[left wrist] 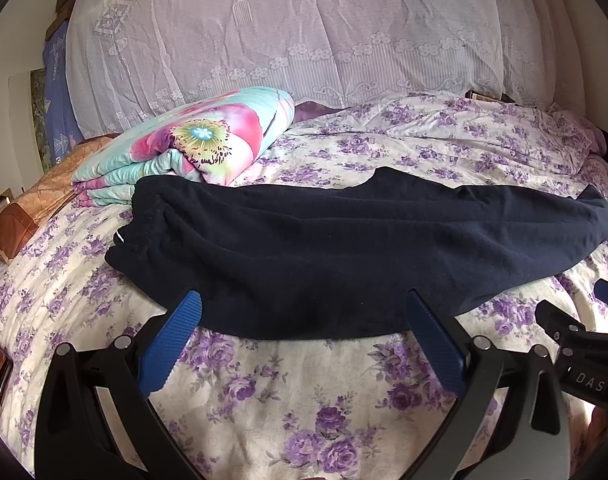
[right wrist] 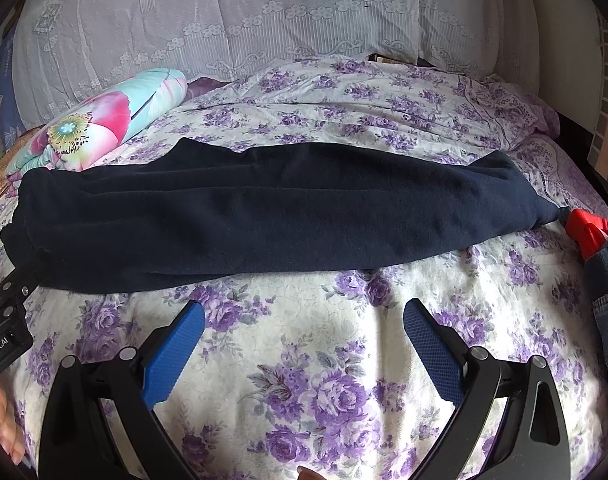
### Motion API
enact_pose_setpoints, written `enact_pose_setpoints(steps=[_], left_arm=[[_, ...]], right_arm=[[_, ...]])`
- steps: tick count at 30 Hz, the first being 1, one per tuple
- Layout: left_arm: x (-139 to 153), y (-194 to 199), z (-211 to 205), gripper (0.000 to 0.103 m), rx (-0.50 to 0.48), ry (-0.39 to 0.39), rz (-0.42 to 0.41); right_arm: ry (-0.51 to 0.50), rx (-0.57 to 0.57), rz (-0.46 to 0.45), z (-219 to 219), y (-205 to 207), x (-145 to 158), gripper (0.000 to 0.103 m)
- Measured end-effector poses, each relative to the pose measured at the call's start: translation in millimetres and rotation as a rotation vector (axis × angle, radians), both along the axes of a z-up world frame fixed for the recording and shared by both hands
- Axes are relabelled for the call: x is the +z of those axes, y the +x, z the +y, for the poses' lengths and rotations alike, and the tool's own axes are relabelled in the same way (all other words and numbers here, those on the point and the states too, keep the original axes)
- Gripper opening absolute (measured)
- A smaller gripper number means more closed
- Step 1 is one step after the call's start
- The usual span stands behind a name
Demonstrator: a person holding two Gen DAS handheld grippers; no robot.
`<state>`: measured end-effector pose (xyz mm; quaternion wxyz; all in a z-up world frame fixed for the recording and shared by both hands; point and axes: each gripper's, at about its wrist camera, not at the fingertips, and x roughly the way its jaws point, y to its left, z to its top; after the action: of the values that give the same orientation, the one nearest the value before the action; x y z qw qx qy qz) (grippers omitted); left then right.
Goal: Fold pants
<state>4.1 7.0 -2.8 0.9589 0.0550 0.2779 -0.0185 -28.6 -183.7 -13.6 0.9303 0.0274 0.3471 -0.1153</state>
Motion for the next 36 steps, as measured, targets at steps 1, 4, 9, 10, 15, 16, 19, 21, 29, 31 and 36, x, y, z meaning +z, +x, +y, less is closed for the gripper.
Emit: enact_pose_setpoints(steps=[1, 4, 9, 10, 15, 16, 19, 21, 29, 31, 36], left_arm=[[-0.8, 0.0, -0.1, 0.099, -0.001, 0.0, 0.001], [-1.8, -0.1, -0.7, 0.099, -0.001, -0.001, 0.002], [-2.0, 0.1, -0.3, 0.099, -0.002, -0.001, 0.004], [-2.0, 0.1, -0.2, 0.099, -0.002, -0.001, 0.004], [-2.9, 0.2, -0.9, 0.099, -0.001, -0.003, 0.006], [-2.9, 0.2, -0.7, 0.099, -0.001, -0.003, 0.006], [-2.8, 0.4, -0.8, 0.099, -0.001, -0.004, 0.006], [-2.7, 0.4, -0.8, 0.099, -0.001, -0.004, 0.007], [-2.9, 0.4, -1.0, 0.099, -0.002, -0.003, 0.008], [-2.3, 0.7, -0.5, 0.099, -0.001, -0.004, 0.007], [-2.5, 0.7, -0.6, 0.099, -0.001, -0.004, 0.008]], right_arm=[[0.0, 0.0, 0.001, 0.0, 0.2, -0.2, 0.1], [0.001, -0.001, 0.002, 0.4, 0.1, -1.0, 0.1], [0.0, 0.0, 0.002, 0.2, 0.0, -1.2, 0.1], [0.0, 0.0, 0.002, 0.2, 0.0, -1.2, 0.1], [0.002, 0.001, 0.008, 0.4, 1.4, -3.1, 0.1], [0.002, 0.001, 0.009, 0.6, 1.3, -3.5, 0.1], [0.002, 0.001, 0.009, 0.5, 1.2, -3.3, 0.1], [0.002, 0.002, 0.009, 0.1, 1.2, -2.6, 0.1], [0.003, 0.002, 0.01, -0.2, 1.2, -2.5, 0.1], [0.003, 0.002, 0.011, -0.5, 1.6, -1.9, 0.1], [0.004, 0.002, 0.011, -0.6, 1.5, -2.2, 0.1]])
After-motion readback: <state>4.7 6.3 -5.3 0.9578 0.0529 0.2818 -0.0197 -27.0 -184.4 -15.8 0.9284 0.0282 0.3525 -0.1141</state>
